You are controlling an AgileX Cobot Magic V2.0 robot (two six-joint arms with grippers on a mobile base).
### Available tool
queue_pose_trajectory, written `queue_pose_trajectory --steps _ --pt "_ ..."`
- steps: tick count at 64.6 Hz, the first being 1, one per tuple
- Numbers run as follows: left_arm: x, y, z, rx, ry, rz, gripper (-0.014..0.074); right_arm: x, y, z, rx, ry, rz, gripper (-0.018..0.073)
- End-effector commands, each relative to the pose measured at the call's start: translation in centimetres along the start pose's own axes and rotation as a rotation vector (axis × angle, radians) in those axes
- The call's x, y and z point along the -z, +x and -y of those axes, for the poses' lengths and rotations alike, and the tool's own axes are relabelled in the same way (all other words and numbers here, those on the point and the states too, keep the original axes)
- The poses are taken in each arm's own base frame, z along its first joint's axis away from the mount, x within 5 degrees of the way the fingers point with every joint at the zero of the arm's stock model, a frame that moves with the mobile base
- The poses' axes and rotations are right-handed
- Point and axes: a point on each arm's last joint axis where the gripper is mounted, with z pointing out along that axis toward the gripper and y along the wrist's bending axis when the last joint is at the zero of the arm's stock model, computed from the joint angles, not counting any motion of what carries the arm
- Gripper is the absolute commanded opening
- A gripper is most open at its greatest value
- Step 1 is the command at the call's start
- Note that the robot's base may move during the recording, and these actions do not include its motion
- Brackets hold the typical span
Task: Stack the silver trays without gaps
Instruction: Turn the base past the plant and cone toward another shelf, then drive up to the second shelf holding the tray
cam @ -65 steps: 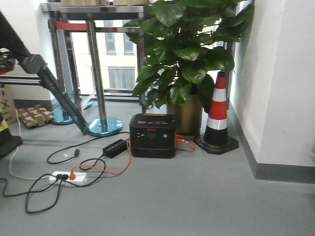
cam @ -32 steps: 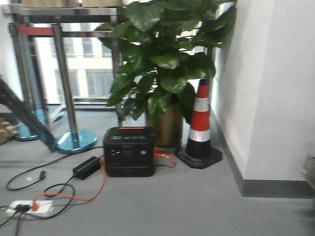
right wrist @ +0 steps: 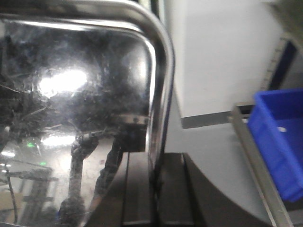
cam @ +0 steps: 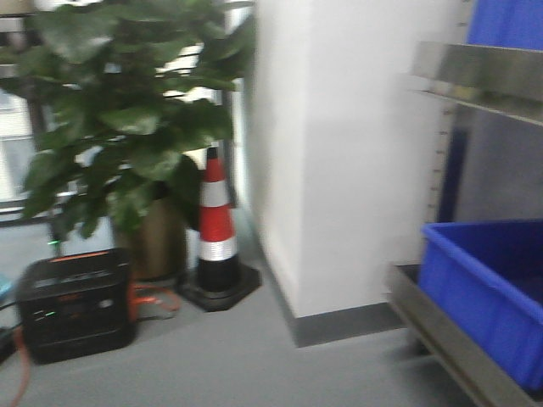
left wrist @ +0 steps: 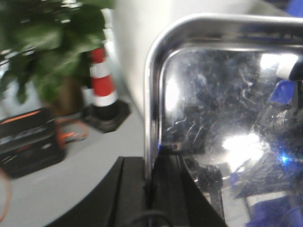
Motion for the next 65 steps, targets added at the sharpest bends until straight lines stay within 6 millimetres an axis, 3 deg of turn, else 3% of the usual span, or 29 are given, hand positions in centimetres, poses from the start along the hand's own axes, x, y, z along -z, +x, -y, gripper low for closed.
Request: queue_pose_trajectory --steps 1,65 --pt "0.3 -0.66 1.28 -0.002 0.117 0.059 -0.0016 1.65 -2.94 -4.03 0.012 -0.451 0.335 -0.0077" --pt "0.3 -0.66 1.28 -0.002 0.117 0.059 -0.0016 1.65 -2.94 -4.03 0.012 -0.451 0.335 -0.0077"
